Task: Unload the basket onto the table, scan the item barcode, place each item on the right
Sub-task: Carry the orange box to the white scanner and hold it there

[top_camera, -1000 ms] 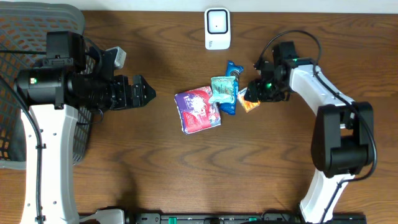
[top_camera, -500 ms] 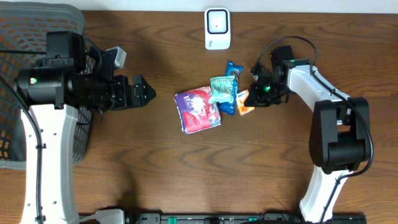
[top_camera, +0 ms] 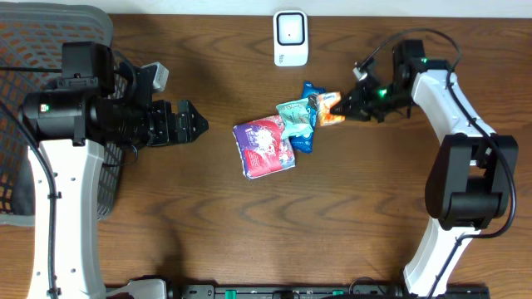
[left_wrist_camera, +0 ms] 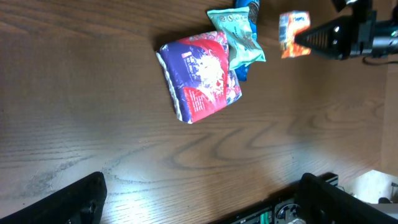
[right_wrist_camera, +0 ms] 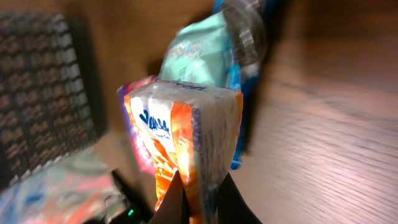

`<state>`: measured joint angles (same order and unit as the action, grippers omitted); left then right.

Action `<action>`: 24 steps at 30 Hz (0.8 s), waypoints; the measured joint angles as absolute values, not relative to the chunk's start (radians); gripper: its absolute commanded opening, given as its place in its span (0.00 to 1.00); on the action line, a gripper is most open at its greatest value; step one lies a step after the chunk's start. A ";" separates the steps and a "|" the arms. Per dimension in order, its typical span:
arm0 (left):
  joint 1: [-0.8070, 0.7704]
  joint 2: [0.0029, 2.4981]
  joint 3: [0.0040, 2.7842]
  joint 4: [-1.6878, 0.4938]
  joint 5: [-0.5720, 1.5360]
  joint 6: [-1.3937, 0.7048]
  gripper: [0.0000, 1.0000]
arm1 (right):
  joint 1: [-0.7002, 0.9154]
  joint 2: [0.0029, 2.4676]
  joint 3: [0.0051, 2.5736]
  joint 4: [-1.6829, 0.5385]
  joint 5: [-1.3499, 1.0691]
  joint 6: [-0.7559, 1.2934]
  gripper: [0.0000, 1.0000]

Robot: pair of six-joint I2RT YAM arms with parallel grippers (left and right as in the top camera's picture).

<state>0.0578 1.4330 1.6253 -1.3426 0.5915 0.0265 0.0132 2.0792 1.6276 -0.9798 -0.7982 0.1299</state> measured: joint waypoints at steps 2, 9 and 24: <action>0.058 1.433 1.625 -1.343 0.591 0.027 0.98 | 0.025 2.079 1.686 -0.978 -0.702 0.172 0.01; 0.058 1.433 1.625 -1.343 0.591 0.027 0.98 | 0.191 2.079 1.894 -0.779 -0.218 0.245 0.01; 0.058 1.433 1.625 -1.342 0.591 0.027 0.98 | 0.481 2.280 1.929 -0.209 0.566 0.014 0.01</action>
<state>0.0578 1.4326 1.6249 -1.3422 0.5911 0.0265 0.4812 2.2803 1.9285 -0.2092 0.5659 0.0135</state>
